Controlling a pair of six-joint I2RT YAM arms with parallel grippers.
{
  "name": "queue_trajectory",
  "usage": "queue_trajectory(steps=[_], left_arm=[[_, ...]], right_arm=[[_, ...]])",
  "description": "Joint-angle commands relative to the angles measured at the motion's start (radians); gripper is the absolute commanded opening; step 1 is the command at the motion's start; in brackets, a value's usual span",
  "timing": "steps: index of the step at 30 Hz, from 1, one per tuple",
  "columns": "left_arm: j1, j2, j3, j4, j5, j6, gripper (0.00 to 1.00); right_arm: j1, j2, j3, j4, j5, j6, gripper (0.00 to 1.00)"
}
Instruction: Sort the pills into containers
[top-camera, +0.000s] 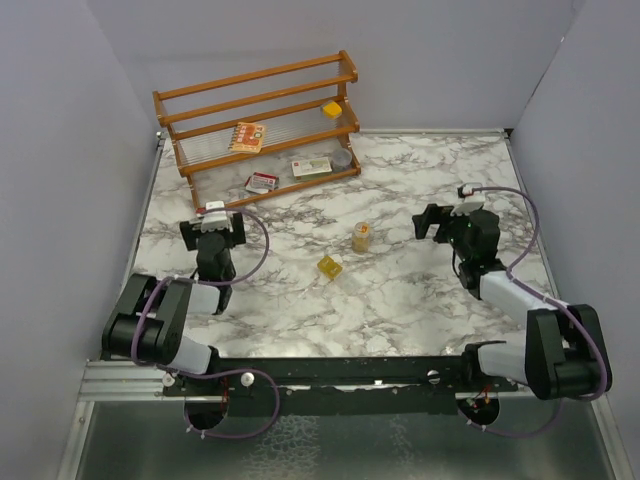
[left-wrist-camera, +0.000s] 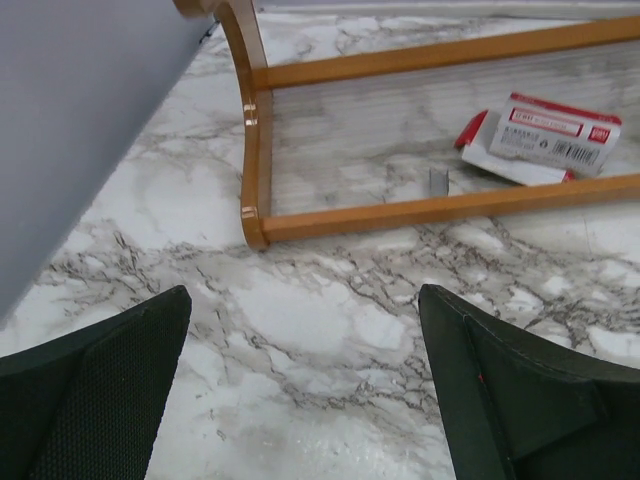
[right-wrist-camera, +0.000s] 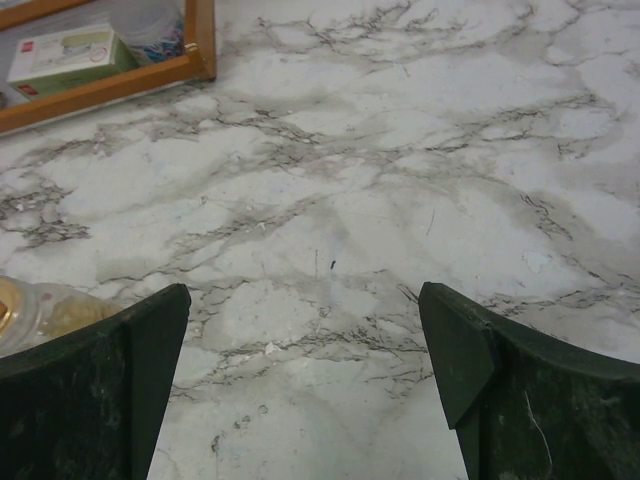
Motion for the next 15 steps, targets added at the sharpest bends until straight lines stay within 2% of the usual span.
queue_trajectory(steps=[1, 4, 8, 11, 15], left_arm=[[-0.008, -0.178, 0.138, -0.399, -0.066, -0.011, 0.99], [-0.009, -0.284, 0.174, -0.565, 0.007, -0.093, 0.99], [-0.010, -0.381, 0.207, -0.663, 0.231, -0.228, 0.99], [-0.010, -0.411, 0.235, -0.719, 0.401, -0.231, 0.99], [-0.014, -0.444, 0.236, -0.738, 0.602, -0.258, 0.99]], right_arm=[[0.004, -0.098, -0.011, -0.017, -0.101, 0.032, 1.00], [0.005, -0.147, -0.001, -0.050, -0.178, 0.043, 1.00], [0.024, -0.210, 0.013, -0.129, -0.249, 0.062, 0.94], [0.104, -0.258, 0.038, -0.244, -0.192, 0.041, 0.89], [0.321, -0.289, 0.077, -0.396, 0.000, 0.010, 0.77]])
